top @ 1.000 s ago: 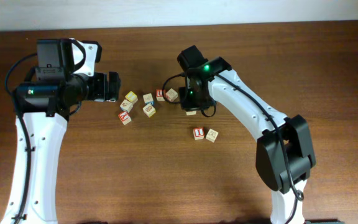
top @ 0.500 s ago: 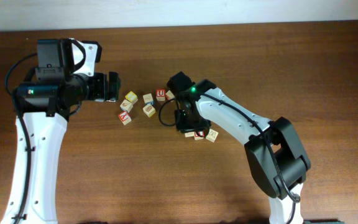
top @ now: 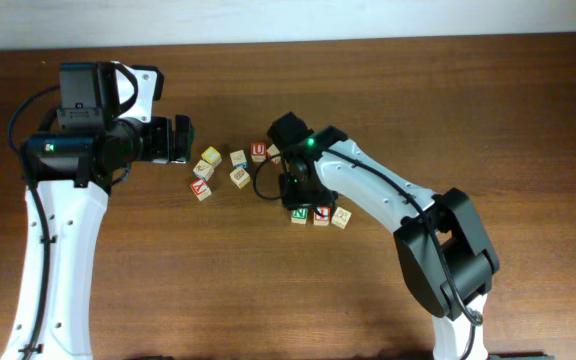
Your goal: Rotate 5 blocks
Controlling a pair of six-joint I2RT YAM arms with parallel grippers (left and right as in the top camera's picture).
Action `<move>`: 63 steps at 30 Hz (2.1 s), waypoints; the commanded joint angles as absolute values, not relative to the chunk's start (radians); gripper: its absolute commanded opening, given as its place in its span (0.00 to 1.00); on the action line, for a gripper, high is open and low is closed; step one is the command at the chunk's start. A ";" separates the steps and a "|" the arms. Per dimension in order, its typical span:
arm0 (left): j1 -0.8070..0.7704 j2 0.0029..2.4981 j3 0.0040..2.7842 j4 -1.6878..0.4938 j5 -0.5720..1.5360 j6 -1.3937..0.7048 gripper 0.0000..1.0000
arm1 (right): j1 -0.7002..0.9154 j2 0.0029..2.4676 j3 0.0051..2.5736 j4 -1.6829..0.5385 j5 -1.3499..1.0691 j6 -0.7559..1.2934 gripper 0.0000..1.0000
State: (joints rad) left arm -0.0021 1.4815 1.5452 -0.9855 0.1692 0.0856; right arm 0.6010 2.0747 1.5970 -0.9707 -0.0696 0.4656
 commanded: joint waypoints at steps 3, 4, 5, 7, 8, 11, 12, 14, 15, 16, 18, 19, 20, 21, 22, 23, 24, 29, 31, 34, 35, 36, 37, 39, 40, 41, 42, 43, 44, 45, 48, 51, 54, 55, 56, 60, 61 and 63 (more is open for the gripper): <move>0.001 1.485 1.562 -0.987 0.184 0.076 0.99 | 0.593 2.074 1.755 -0.949 -0.010 0.429 0.47; 0.001 1.485 1.562 -0.987 0.184 0.076 0.99 | 0.593 2.074 1.756 -0.907 -0.002 0.423 0.48; 0.001 1.485 1.562 -0.987 0.184 0.076 0.99 | 0.593 2.075 1.756 -0.868 0.002 0.423 0.49; 0.001 1.485 1.562 -0.987 0.184 0.076 0.99 | 0.593 2.082 1.756 -0.803 0.021 0.422 0.53; 0.001 1.485 1.562 -0.987 0.183 0.076 0.99 | 0.592 2.086 1.756 -0.769 0.020 0.411 0.55; 0.001 1.485 1.562 -0.987 0.184 0.076 0.99 | 0.581 2.115 1.756 -0.677 0.043 0.345 0.56; 0.001 1.485 1.562 -0.987 0.184 0.076 0.99 | 0.573 2.132 1.756 -0.653 0.050 0.344 0.57; 0.001 1.485 1.562 -0.987 0.184 0.076 0.99 | 0.554 2.170 1.756 -0.619 0.046 0.360 0.58; 0.001 1.485 1.562 -0.987 0.184 0.076 0.99 | 0.548 2.188 1.756 -0.607 0.046 0.400 0.58; 0.001 1.485 1.562 -0.987 0.184 0.076 0.99 | 0.546 2.207 1.756 -0.596 0.046 0.459 0.61; 0.001 1.485 1.562 -0.987 0.184 0.076 0.99 | 0.543 2.230 1.756 -0.579 0.046 0.563 0.66; 0.001 1.485 1.562 -0.987 0.184 0.076 0.99 | 0.544 2.234 1.756 -0.571 0.046 0.616 0.67; 0.001 1.485 1.562 -0.987 0.184 0.076 0.99 | 0.544 2.244 1.756 -0.561 0.046 0.667 0.67; 0.001 1.485 1.562 -0.987 0.184 0.076 0.99 | 0.543 2.248 1.756 -0.551 0.046 0.722 0.66; 0.001 1.485 1.562 -0.987 0.184 0.076 0.99 | 0.543 2.255 1.756 -0.543 0.046 0.758 0.66; 0.001 1.485 1.562 -0.987 0.184 0.076 0.99 | 0.544 2.264 1.756 -0.533 0.046 0.800 0.66; 0.001 1.485 1.562 -0.987 0.184 0.076 0.99 | 0.544 2.275 1.756 -0.527 0.046 0.845 0.66; 0.001 1.485 1.562 -0.987 0.184 0.076 0.99 | 0.545 2.296 1.755 -0.496 0.034 0.873 0.58; 0.001 1.485 1.562 -0.987 0.184 0.076 0.99 | 0.546 2.296 1.755 -0.498 0.031 0.873 0.55; 0.001 1.485 1.562 -0.987 0.184 0.076 0.99 | 0.555 2.297 1.754 -0.501 0.032 0.873 0.54; 0.001 1.485 1.562 -0.987 0.184 0.076 0.99 | 0.559 2.299 1.751 -0.501 0.036 0.873 0.54; 0.001 1.485 1.562 -0.987 0.184 0.076 0.99 | 0.563 2.300 1.750 -0.501 0.039 0.872 0.54; 0.001 1.485 1.562 -0.987 0.184 0.076 0.99 | 0.564 2.307 1.750 -0.501 0.039 0.872 0.54; 0.001 1.485 1.562 -0.987 0.184 0.076 0.99 | 0.564 2.326 1.750 -0.504 0.039 0.872 0.53; 0.001 1.485 1.562 -0.987 0.184 0.076 0.99 | 0.564 2.331 1.750 -0.510 0.037 0.872 0.53; 0.001 1.485 1.562 -0.987 0.184 0.076 0.99 | 0.564 2.339 1.750 -0.519 0.037 0.872 0.49; 0.001 1.485 1.562 -0.987 0.184 0.076 0.99 | 0.564 2.341 1.750 -0.527 0.034 0.871 0.46; 0.001 1.485 1.562 -0.987 0.184 0.076 0.99 | 0.564 2.341 1.750 -0.535 0.034 0.870 0.43; 0.001 1.485 1.562 -0.987 0.183 0.076 0.99 | 0.564 2.341 1.751 -0.544 0.033 0.869 0.40; 0.001 1.485 1.562 -0.987 0.184 0.076 0.99 | 0.564 2.340 1.751 -0.555 0.030 0.864 0.39; 0.001 1.485 1.562 -0.987 0.183 0.076 0.99 | 0.559 2.340 1.752 -0.584 -0.018 0.767 0.30; 0.001 1.485 1.562 -0.987 0.184 0.076 0.99 | 0.556 2.325 1.753 -0.627 -0.061 0.691 0.29; 0.001 1.485 1.562 -0.987 0.184 0.076 0.99 | 0.556 2.285 1.774 -0.709 -0.098 0.627 0.26; 0.001 1.485 1.562 -0.987 0.184 0.076 0.99 | 0.556 2.276 1.795 -0.749 -0.098 0.621 0.25; 0.001 1.485 1.562 -0.987 0.184 0.076 0.99 | 0.556 2.271 1.818 -0.791 -0.100 0.606 0.24; 0.001 1.485 1.562 -0.987 0.184 0.076 0.99 | 0.558 2.261 1.869 -0.947 -0.175 0.598 0.24; 0.001 1.485 1.562 -0.987 0.184 0.076 0.99 | 0.558 2.261 1.869 -0.973 -0.196 0.598 0.24; 0.001 1.485 1.562 -0.987 0.184 0.076 0.99 | 0.570 2.262 1.869 -1.016 -0.207 0.597 0.23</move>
